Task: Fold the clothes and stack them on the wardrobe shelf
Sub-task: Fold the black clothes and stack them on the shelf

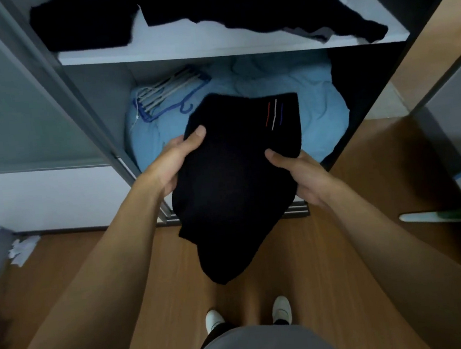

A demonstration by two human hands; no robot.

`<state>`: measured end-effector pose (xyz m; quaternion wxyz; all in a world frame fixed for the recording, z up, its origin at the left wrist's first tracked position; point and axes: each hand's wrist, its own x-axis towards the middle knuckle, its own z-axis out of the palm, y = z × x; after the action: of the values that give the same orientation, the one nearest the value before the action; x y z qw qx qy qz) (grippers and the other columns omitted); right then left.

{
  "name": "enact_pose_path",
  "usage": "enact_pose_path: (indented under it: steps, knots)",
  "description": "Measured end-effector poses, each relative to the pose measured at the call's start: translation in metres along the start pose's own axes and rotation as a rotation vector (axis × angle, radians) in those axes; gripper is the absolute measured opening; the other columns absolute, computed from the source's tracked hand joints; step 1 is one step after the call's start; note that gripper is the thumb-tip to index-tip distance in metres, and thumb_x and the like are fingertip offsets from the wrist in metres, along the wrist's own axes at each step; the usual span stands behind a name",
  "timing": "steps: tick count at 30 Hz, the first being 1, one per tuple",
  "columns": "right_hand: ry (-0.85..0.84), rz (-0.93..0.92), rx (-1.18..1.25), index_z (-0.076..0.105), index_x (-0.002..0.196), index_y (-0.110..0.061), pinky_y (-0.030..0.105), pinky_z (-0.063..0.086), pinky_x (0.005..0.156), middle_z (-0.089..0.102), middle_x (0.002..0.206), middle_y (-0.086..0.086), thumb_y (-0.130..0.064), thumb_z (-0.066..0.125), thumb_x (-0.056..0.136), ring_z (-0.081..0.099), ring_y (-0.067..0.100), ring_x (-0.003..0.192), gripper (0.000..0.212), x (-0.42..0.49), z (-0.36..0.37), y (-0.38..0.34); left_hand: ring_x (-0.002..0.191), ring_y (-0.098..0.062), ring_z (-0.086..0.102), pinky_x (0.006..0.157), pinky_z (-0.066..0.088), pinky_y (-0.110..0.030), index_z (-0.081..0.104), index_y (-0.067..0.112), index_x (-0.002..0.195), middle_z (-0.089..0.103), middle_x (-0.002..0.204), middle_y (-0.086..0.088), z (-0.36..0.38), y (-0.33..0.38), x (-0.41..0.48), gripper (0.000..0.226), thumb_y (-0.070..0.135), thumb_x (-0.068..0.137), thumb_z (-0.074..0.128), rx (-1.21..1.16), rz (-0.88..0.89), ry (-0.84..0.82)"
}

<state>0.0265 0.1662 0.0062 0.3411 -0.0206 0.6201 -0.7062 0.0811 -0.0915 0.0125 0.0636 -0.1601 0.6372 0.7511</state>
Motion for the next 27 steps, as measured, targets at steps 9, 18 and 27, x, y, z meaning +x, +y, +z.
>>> enact_pose_path:
  steps: [9,18,27]
  knots:
    - [0.123,0.223,0.251,0.077,0.107,-0.011,0.035,0.063,0.073,0.076,0.102,0.008,-0.031,0.074,0.087,0.075,0.022,0.086,0.028,-0.009,-0.017,-0.023,0.088,-0.020,0.075,0.073,0.059,-0.027,0.079,0.015,0.090,0.078,0.096,-0.008,0.017,-0.017,-0.012,0.013,0.017,0.093,0.067,0.026,-0.086,0.010]
    - [0.049,0.107,0.468,0.067,0.127,-0.014,0.035,0.056,0.090,0.070,0.126,0.007,-0.034,0.071,0.090,0.067,0.023,0.115,0.042,-0.036,0.002,0.035,0.112,-0.024,0.068,0.083,0.059,-0.033,0.074,0.011,0.116,0.070,0.122,-0.011,0.011,-0.010,-0.019,0.051,0.050,0.085,0.065,-0.389,-0.230,-0.024]
    - [0.186,0.158,0.326,0.070,0.121,-0.014,0.035,0.061,0.077,0.073,0.118,0.008,-0.038,0.074,0.086,0.072,0.024,0.104,0.042,-0.034,-0.020,0.022,0.093,-0.022,0.074,0.070,0.059,-0.027,0.071,0.005,0.110,0.077,0.101,-0.009,0.013,-0.056,-0.039,0.024,0.020,0.092,0.068,-0.072,-0.226,0.103]
